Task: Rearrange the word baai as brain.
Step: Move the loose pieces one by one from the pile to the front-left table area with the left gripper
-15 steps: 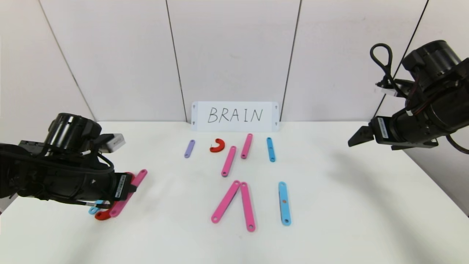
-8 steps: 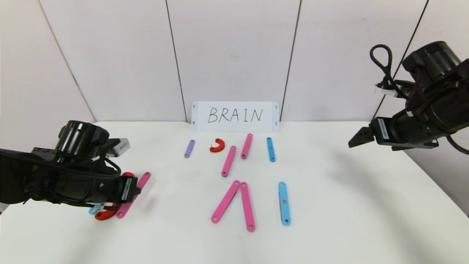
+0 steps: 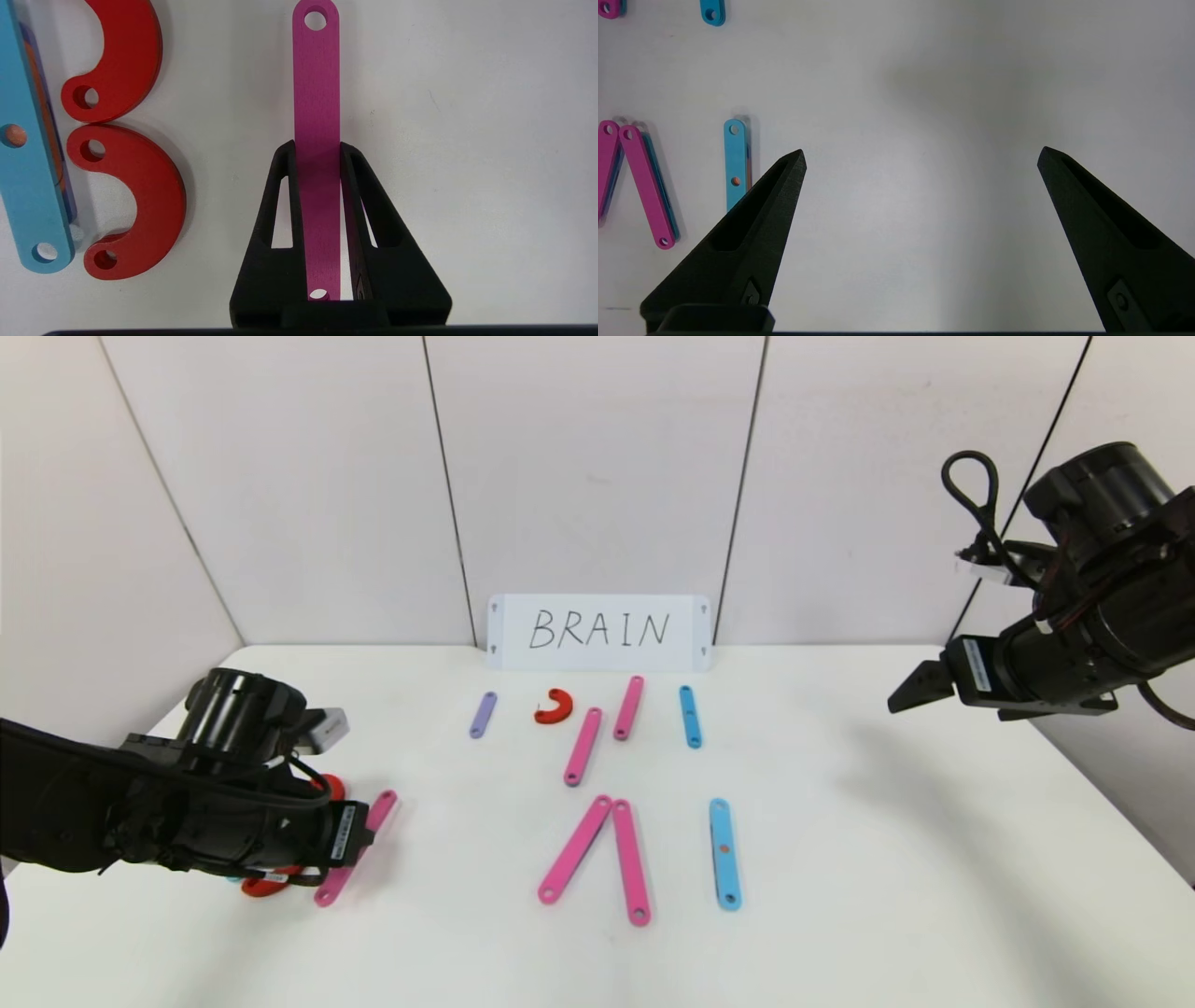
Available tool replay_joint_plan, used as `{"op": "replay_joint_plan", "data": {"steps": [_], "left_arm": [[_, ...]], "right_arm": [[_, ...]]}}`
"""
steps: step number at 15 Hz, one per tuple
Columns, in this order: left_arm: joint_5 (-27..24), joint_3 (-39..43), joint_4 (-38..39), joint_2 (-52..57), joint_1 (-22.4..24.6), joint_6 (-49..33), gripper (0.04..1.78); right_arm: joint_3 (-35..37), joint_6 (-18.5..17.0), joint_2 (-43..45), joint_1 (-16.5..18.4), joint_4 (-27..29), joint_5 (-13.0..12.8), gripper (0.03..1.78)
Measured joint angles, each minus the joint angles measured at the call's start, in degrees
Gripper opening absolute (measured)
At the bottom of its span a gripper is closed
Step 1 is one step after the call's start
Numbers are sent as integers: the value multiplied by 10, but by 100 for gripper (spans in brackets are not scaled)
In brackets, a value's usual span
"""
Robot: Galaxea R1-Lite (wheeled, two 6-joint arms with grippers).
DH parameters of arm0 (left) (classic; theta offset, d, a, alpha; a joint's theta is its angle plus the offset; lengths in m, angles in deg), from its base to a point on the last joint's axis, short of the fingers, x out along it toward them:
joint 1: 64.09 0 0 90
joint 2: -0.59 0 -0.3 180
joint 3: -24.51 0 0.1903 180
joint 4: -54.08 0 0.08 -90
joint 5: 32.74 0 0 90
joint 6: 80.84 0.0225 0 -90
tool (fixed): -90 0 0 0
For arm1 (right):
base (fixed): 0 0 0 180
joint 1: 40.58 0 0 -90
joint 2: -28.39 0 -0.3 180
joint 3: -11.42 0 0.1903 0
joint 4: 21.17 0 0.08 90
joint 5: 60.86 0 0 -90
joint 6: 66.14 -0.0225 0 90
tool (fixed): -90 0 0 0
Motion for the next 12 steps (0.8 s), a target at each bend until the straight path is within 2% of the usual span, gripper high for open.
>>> {"op": "replay_joint_plan", "data": {"steps": [5, 8, 10, 12], "left_arm": [[36, 8, 64, -41, -2, -1, 28], [40, 12, 77, -53, -3, 0, 29], [39, 13, 77, -53, -4, 0, 37], [38, 15, 75, -50, -10, -1, 55]], "right_arm": [[0, 1, 1, 0, 0, 0, 174], [1, 2, 2, 0, 0, 0, 174], [1, 2, 2, 0, 0, 0, 174], [1, 1, 2, 0, 0, 0, 174]]}}
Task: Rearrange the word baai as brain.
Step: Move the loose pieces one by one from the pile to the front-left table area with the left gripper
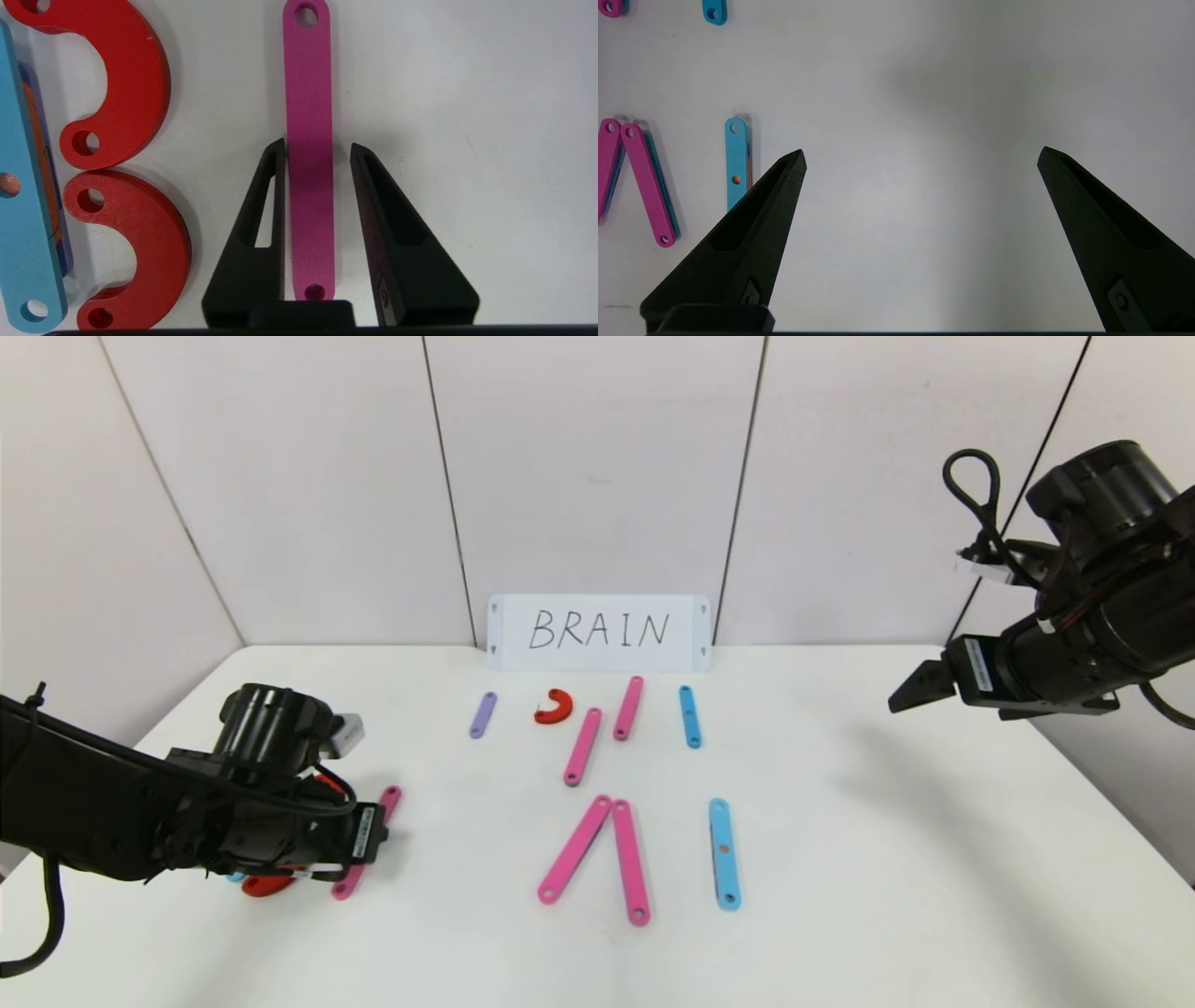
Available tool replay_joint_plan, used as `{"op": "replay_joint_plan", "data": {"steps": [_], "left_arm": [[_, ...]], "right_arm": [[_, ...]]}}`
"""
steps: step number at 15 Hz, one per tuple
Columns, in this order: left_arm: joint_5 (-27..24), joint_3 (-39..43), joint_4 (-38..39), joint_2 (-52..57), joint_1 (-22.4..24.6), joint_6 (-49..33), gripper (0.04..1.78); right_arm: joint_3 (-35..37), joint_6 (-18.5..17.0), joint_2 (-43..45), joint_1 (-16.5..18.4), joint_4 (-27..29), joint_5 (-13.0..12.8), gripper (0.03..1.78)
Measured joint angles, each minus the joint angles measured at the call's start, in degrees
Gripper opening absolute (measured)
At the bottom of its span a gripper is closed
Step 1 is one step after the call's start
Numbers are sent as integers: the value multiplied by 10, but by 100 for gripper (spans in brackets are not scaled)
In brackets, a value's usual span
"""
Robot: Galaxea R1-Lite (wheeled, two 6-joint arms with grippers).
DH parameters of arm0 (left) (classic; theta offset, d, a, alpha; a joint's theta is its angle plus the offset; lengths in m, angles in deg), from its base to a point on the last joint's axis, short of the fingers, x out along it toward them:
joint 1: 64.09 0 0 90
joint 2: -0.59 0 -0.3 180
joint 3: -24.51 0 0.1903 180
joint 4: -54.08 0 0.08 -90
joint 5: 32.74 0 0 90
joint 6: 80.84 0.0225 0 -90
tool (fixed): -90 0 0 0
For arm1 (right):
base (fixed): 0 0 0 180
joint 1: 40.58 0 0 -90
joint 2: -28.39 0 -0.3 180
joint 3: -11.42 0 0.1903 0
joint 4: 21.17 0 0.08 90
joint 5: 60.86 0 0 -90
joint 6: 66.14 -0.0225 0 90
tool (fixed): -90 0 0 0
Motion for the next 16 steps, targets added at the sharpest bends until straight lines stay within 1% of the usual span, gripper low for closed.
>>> {"op": "replay_joint_plan", "data": {"steps": [1, 5, 7, 8, 10, 12, 14, 16], "left_arm": [[0, 0, -2, 5, -5, 0, 69], [0, -12, -4, 44, -23, 0, 138], [2, -43, -12, 59, -24, 1, 159], [6, -63, -18, 63, -25, 2, 167], [9, -105, -20, 56, -29, 3, 174], [10, -158, -17, 29, -41, 3, 173], [10, -223, -15, -19, -56, 2, 173], [10, -297, -16, -77, -69, 3, 173]], "right_arm": [[1, 1, 0, 0, 0, 0, 174], [6, 10, 1, -1, 0, 0, 174], [6, 10, 1, -1, -1, -1, 174], [6, 10, 1, -1, -1, 0, 174], [6, 10, 1, 2, -1, 0, 174], [4, 10, -1, 6, -2, 0, 174], [2, 10, -4, 11, -9, 0, 174], [5, 10, -6, 14, -27, -1, 174]]}}
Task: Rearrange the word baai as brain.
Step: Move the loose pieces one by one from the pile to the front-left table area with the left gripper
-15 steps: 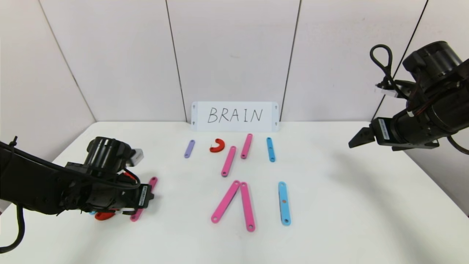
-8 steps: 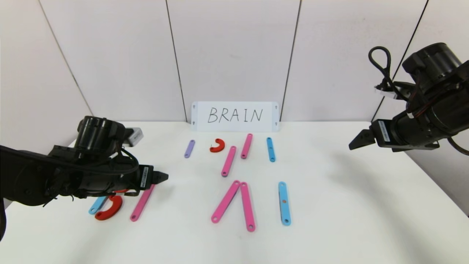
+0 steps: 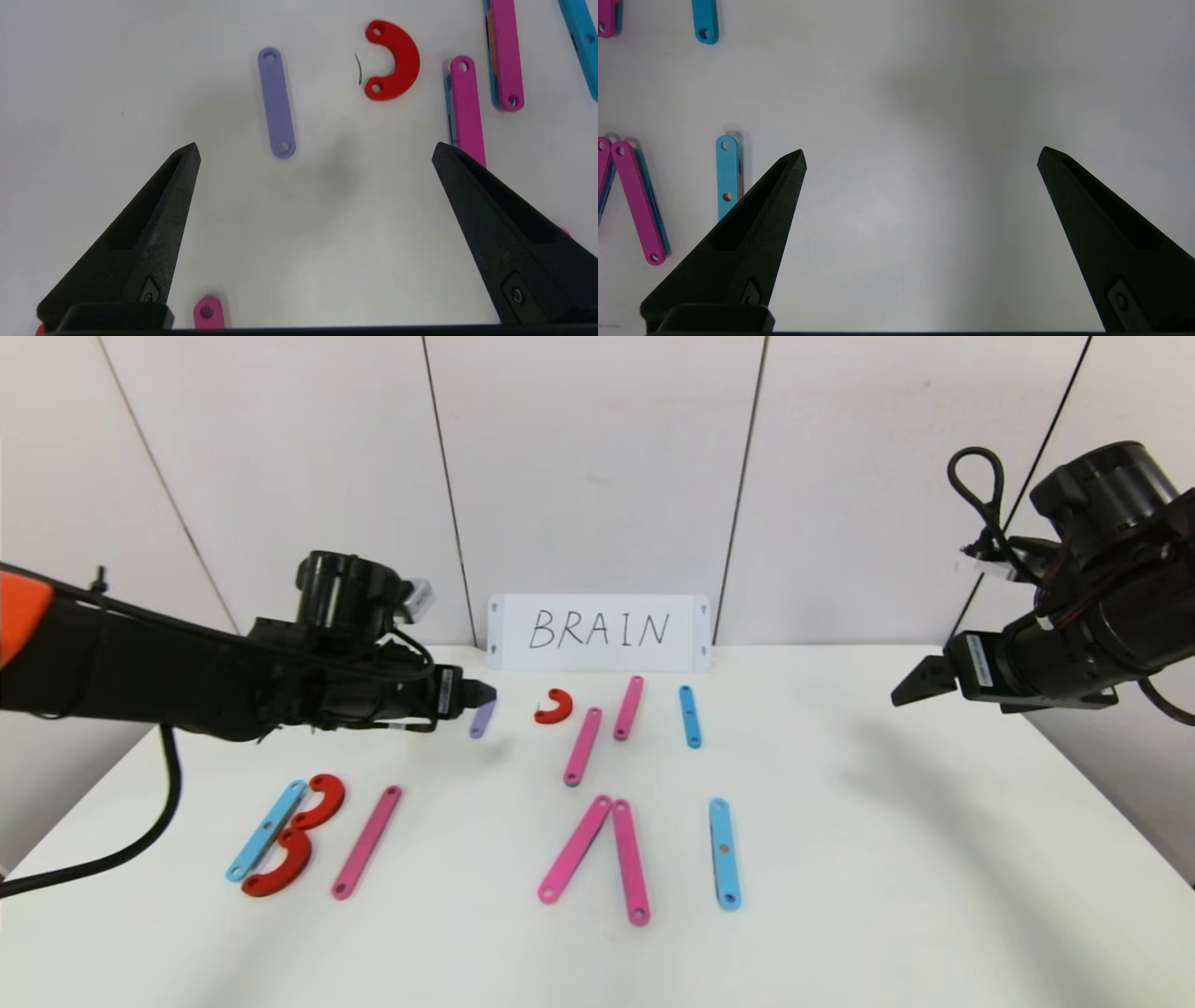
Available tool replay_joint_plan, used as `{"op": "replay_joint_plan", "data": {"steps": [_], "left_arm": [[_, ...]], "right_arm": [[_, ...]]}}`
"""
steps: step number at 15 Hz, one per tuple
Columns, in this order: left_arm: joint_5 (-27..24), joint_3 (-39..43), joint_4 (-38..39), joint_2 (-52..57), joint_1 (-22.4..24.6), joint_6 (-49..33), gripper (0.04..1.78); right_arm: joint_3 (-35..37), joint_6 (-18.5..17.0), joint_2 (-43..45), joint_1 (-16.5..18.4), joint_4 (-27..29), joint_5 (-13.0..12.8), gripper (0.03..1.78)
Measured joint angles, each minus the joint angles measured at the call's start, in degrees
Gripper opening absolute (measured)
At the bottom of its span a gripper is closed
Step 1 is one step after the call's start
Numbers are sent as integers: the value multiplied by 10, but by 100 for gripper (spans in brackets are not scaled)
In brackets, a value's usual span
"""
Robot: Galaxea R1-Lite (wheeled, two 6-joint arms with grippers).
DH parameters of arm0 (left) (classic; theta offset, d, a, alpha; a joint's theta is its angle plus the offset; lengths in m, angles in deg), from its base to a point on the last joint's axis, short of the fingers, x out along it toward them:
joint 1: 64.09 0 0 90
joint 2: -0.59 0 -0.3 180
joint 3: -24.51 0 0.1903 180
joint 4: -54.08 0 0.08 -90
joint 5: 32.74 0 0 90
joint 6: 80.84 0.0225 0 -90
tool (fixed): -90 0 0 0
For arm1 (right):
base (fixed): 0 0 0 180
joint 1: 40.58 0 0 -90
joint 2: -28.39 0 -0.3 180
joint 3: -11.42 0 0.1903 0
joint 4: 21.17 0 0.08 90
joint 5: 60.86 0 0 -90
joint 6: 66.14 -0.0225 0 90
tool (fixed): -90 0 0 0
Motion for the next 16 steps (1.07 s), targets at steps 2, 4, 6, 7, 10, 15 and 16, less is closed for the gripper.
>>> {"op": "replay_joint_plan", "data": {"steps": [2, 4, 6, 7, 10, 15, 16], "left_arm": [[0, -78, -5, -61, -13, 1, 173], [0, -134, -20, -109, -23, 3, 173], [0, -163, -43, -135, -25, 3, 173], [-1, -172, -43, -144, -26, 3, 173], [-1, -205, -45, -176, -42, 2, 173], [0, -235, -50, -212, -64, 3, 173], [0, -236, -50, -217, -64, 4, 173]], "right_arm": [[1, 0, -4, 9, -4, 0, 174], [-1, 1, -9, 13, -6, -1, 174], [-2, 1, -14, 14, -5, 0, 174], [-2, 1, -15, 15, -5, 0, 174], [-1, 1, -16, 15, -5, 0, 174], [0, 1, -16, 17, -5, -1, 174], [0, 1, -16, 17, -5, -1, 174]]}}
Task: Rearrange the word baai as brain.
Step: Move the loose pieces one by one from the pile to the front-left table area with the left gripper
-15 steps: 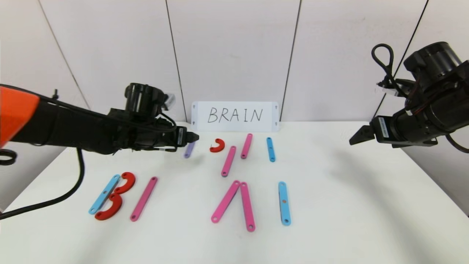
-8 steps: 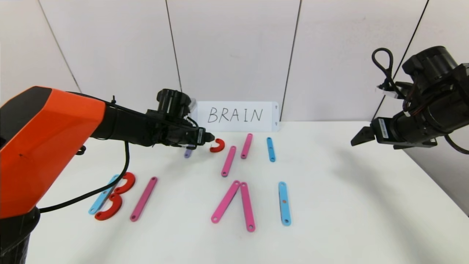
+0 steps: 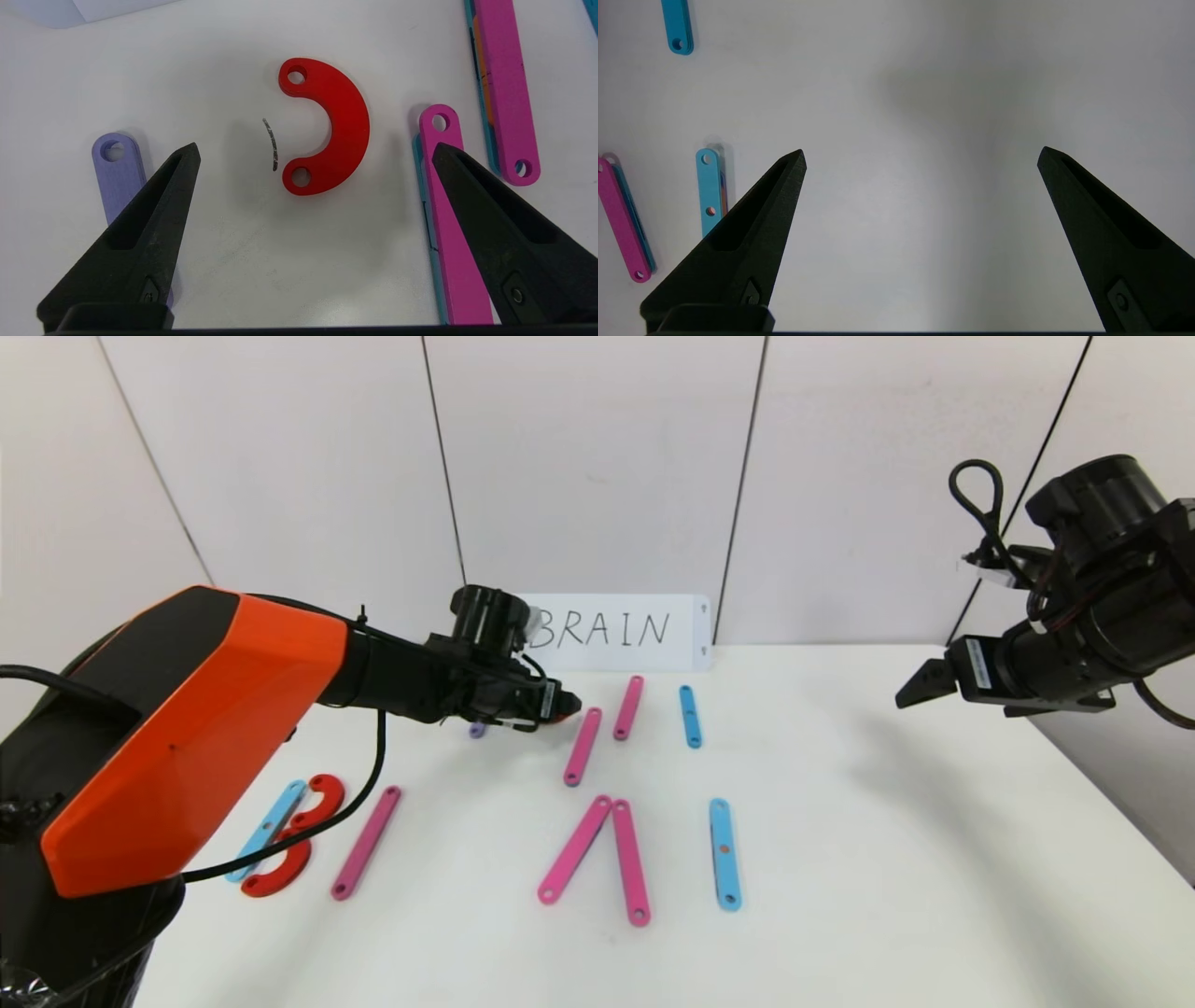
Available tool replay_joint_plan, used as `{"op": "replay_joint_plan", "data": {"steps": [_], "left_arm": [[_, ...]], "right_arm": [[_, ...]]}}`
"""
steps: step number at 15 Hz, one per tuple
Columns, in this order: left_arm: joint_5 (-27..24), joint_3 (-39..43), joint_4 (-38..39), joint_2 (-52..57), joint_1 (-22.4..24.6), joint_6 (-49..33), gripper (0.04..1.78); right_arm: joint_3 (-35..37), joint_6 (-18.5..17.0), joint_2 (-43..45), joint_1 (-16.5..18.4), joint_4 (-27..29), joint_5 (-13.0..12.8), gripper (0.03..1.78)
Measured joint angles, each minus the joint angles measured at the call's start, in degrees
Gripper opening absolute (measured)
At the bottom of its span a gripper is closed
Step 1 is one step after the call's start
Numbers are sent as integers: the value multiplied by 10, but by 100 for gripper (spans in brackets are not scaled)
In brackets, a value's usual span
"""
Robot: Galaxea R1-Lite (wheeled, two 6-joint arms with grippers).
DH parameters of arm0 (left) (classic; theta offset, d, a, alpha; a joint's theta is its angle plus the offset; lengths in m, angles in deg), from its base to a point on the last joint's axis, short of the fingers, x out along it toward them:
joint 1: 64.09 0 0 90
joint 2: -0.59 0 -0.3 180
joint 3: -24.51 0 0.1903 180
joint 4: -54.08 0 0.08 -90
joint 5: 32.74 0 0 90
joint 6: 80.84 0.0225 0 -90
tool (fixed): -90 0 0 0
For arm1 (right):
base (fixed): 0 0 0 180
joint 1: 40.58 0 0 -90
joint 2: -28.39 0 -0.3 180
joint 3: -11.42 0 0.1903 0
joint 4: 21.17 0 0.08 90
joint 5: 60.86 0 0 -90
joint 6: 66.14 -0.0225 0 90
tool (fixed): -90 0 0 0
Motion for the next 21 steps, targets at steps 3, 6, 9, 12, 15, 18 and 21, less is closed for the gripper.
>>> {"op": "replay_joint_plan", "data": {"steps": [3, 6, 9, 12, 15, 18, 21], "left_arm": [[0, -9, 0, -14, -3, 0, 173], [0, -23, -1, -25, -2, 0, 173], [0, -33, -5, -35, -2, 0, 173], [1, -54, -20, -47, 1, 0, 173], [1, -62, -25, -51, 5, 0, 173], [1, -83, -58, -55, 7, -1, 173], [2, -105, -73, -63, 8, 1, 173]], "right_arm": [[1, 0, 2, 0, 0, 0, 174], [1, 0, 3, 2, 0, 0, 174], [1, 0, 5, 5, 0, 0, 174], [1, -1, 7, 7, 1, 0, 174], [2, -1, 9, 7, 1, 0, 174], [2, -1, 10, 7, 1, 0, 174], [2, 0, 11, 7, 1, 0, 174]]}}
